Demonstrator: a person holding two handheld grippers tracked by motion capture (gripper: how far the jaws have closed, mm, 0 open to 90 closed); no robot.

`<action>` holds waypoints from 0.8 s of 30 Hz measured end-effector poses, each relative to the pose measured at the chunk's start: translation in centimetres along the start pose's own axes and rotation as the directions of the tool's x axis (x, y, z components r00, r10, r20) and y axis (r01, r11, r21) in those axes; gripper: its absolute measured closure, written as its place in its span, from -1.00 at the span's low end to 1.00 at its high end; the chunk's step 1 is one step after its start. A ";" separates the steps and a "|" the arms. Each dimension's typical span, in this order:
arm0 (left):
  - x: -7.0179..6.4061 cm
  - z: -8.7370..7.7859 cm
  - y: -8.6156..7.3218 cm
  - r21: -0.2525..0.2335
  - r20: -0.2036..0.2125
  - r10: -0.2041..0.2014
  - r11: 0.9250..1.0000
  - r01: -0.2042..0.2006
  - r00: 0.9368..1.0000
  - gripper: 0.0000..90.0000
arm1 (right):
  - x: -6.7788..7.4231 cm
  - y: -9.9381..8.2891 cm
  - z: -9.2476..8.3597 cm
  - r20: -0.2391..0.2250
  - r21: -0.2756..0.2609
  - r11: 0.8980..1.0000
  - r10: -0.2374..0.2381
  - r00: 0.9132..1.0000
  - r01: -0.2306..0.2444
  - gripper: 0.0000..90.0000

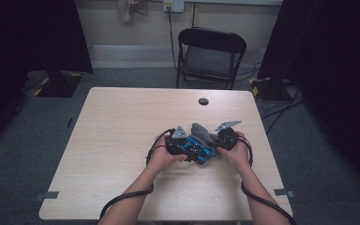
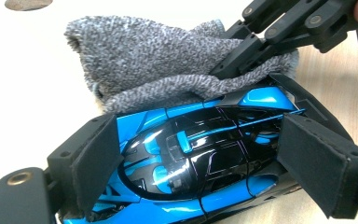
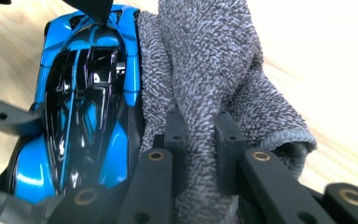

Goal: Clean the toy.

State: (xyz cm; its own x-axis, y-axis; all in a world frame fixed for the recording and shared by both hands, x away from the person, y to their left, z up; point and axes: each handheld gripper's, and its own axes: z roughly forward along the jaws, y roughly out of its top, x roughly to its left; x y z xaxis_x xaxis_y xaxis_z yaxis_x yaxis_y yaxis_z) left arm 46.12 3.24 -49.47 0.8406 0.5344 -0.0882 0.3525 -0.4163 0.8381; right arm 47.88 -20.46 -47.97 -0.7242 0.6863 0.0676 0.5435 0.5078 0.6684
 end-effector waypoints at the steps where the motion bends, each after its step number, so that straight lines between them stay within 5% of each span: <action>1: 0.0 0.0 0.0 0.000 0.000 0.000 1.000 0.000 1.000 -0.71 | 0.0 -0.1 -0.1 0.000 0.001 1.000 0.000 1.000 0.000 0.76; 24: 0.1 -0.5 0.0 0.022 -0.009 0.003 1.000 -0.002 1.000 -0.63 | 0.0 -3.5 -3.2 -0.015 -0.003 0.999 0.041 0.999 -0.041 0.76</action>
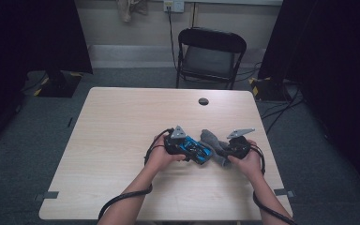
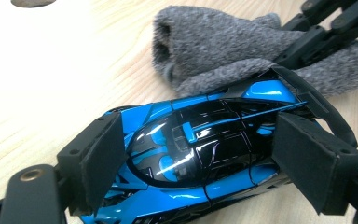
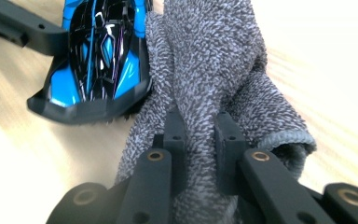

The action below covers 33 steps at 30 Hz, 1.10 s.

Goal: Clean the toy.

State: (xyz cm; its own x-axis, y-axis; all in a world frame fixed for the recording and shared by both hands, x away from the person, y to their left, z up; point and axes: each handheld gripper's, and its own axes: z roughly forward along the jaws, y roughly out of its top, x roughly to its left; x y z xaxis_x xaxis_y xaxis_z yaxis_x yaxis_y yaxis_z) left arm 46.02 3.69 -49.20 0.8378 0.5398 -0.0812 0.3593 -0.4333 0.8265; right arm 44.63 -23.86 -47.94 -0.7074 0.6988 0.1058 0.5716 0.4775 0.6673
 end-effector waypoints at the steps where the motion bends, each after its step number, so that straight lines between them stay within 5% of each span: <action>1: 0.0 0.0 0.0 0.001 -0.001 0.000 1.000 0.000 1.000 -0.63 | 0.0 -0.2 -0.2 -0.001 -0.001 1.000 0.006 1.000 -0.006 0.76; 12: 0.0 0.0 0.1 0.008 -0.005 0.002 1.000 -0.002 1.000 -0.62 | -0.6 -1.3 -2.1 0.007 0.025 0.999 0.027 1.000 -0.027 0.76; 21: 0.0 -0.1 0.0 0.002 -0.003 0.002 1.000 -0.002 1.000 -0.61 | -2.0 -2.3 -4.0 0.023 -0.034 0.995 0.098 0.995 -0.097 0.76; 28: 0.0 0.0 0.0 -0.001 -0.001 -0.002 1.000 0.002 1.000 -0.61 | -2.8 -0.6 -4.7 0.066 -0.107 0.986 0.135 0.989 -0.128 0.76; 33: 0.1 -0.1 0.0 0.003 0.001 -0.001 1.000 0.001 1.000 -0.60 | -2.8 1.7 -3.2 0.086 -0.127 0.984 0.138 0.987 -0.127 0.76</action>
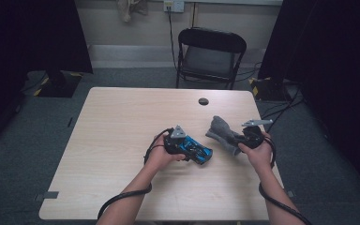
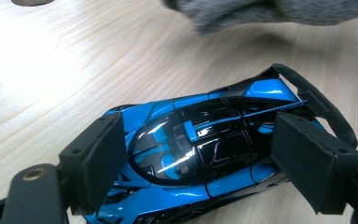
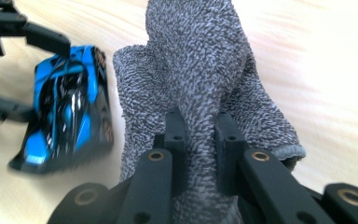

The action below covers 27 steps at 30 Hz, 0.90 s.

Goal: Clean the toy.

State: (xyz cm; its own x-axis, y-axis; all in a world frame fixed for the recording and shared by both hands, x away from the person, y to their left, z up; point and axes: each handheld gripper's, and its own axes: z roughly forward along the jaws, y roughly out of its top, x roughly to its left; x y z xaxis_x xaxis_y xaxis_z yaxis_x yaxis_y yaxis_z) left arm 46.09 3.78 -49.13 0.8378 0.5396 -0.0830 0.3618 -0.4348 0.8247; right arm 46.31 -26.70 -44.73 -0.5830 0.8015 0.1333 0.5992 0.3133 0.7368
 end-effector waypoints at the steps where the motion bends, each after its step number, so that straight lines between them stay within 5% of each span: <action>1: 0.0 0.0 0.0 -0.001 -0.001 0.001 1.000 -0.001 1.000 -0.61 | 0.2 0.4 0.5 0.000 0.002 1.000 -0.002 1.000 0.002 0.76; 17: 0.0 -0.1 -0.3 -0.024 0.005 0.000 1.000 0.000 1.000 -0.58 | 2.9 4.9 7.7 0.037 0.024 0.999 -0.030 0.999 0.029 0.76; 27: 0.1 -0.1 -0.5 -0.033 0.006 0.000 0.999 0.000 1.000 -0.58 | 5.5 5.3 11.7 0.016 0.102 0.988 -0.117 0.993 0.115 0.75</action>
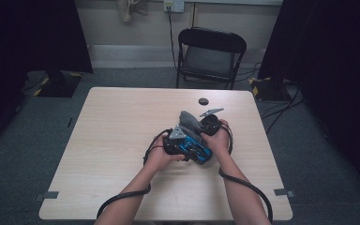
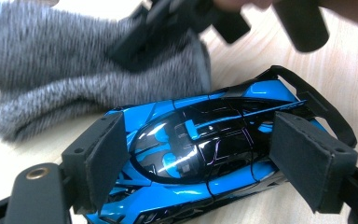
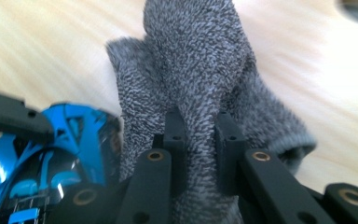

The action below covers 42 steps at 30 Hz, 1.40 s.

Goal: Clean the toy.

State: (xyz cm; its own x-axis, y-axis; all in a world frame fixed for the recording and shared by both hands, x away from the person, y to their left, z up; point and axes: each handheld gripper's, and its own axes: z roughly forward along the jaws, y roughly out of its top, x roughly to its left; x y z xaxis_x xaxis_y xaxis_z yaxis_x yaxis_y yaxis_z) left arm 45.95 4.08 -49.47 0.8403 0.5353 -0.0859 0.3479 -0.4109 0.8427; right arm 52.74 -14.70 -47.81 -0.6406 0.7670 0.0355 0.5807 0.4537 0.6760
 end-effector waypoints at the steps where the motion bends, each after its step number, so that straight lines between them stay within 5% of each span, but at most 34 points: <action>1: 0.0 0.0 0.0 0.000 -0.001 -0.001 1.000 0.001 1.000 -0.58 | 0.1 -0.1 0.3 -0.011 0.015 1.000 -0.014 1.000 0.014 0.75; 8: 0.0 0.0 0.0 -0.002 -0.001 -0.002 1.000 0.002 1.000 -0.58 | 0.6 -0.3 0.2 -0.039 0.018 0.997 -0.076 0.996 0.076 0.75; 42: 0.2 -0.2 0.1 0.015 -0.006 -0.002 1.000 0.002 1.000 -0.54 | -0.1 -1.9 -1.5 -0.098 0.021 0.997 -0.077 0.992 0.080 0.75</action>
State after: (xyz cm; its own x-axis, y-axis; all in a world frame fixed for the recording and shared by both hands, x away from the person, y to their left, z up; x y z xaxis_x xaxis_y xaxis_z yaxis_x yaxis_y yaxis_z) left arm 46.04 4.31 -49.32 0.8373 0.5402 -0.0842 0.3555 -0.4208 0.8346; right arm 50.94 -16.36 -48.00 -0.7295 0.6818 0.0550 0.5383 0.5226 0.6611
